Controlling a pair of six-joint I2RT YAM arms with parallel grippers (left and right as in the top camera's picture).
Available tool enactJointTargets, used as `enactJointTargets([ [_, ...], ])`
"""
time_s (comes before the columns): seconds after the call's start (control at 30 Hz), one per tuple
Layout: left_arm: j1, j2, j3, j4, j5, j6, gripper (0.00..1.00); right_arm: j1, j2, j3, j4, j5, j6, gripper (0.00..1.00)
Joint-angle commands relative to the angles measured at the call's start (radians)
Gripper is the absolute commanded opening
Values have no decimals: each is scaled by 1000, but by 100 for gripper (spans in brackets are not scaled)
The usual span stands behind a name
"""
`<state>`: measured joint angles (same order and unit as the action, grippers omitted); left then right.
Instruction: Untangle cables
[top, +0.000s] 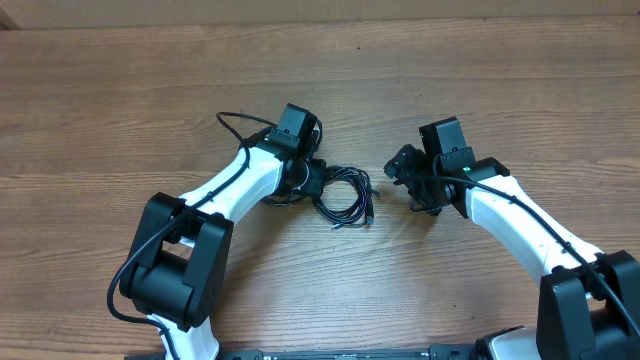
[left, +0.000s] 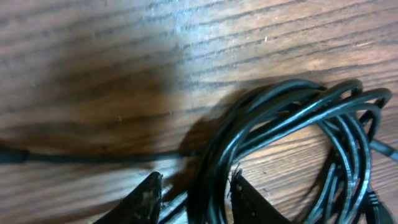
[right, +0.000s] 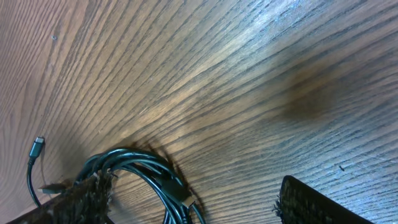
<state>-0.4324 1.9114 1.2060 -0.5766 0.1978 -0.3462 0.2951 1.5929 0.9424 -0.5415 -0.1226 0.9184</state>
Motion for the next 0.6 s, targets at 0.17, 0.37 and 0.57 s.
enactJointTargets([
  [0.17, -10, 0, 24, -11, 147, -450, 58, -3, 8, 8, 5, 18, -7, 87],
  [0.37, -61, 0, 24, -108, 97, -552, 49, -3, 8, 8, 5, 18, -7, 89],
  [0.57, -98, 0, 23, -150, 19, -689, 55, -3, 8, 8, 4, 18, -8, 90],
])
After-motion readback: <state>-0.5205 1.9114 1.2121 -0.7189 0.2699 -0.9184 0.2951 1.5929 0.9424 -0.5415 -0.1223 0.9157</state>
